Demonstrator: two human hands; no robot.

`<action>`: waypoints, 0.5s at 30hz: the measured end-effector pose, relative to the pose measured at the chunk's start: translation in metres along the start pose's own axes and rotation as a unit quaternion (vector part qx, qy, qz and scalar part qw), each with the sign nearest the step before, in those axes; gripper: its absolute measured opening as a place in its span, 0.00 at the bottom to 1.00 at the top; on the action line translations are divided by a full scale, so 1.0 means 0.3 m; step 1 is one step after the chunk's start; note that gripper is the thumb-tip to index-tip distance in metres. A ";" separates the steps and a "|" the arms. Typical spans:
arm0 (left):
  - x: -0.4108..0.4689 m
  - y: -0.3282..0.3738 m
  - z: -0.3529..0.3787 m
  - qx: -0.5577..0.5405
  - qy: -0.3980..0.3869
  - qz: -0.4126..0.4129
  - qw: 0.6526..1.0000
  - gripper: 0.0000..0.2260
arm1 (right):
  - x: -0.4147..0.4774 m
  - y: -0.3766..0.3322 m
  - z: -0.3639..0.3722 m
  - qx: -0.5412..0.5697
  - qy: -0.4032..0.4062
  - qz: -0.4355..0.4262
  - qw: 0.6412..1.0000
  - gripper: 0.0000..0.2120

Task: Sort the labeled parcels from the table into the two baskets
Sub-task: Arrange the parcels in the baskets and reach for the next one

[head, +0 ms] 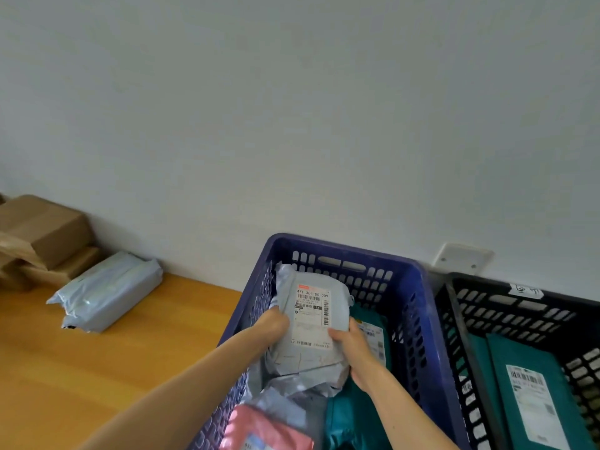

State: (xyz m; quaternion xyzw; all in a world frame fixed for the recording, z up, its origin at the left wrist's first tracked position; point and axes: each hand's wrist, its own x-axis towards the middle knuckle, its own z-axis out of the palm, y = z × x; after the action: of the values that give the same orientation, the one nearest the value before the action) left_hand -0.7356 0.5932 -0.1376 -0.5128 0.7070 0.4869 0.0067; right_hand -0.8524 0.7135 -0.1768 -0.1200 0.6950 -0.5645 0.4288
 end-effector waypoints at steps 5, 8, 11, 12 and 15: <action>0.052 0.021 0.023 0.004 -0.001 0.005 1.000 0.15 | 0.045 0.010 0.005 0.011 0.015 -0.007 1.000 0.16; 0.073 0.034 0.039 0.014 0.012 -0.026 0.999 0.19 | 0.071 0.030 0.014 0.003 0.021 -0.012 1.000 0.16; 0.081 0.023 0.059 0.051 0.004 -0.042 0.998 0.26 | 0.088 0.043 0.035 0.000 0.025 -0.022 0.999 0.17; 0.079 0.016 0.066 0.067 0.010 -0.036 0.997 0.29 | 0.089 0.045 0.042 -0.004 0.024 -0.027 0.999 0.17; 0.056 -0.006 0.093 0.119 0.057 0.031 0.991 0.38 | 0.084 0.048 0.053 -0.047 0.013 -0.055 0.997 0.23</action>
State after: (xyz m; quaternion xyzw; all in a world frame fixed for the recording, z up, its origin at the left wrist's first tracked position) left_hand -0.7559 0.6006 -0.1620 -0.5131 0.7746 0.3696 0.0120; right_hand -0.8516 0.6910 -0.2010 -0.1703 0.7188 -0.5556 0.3818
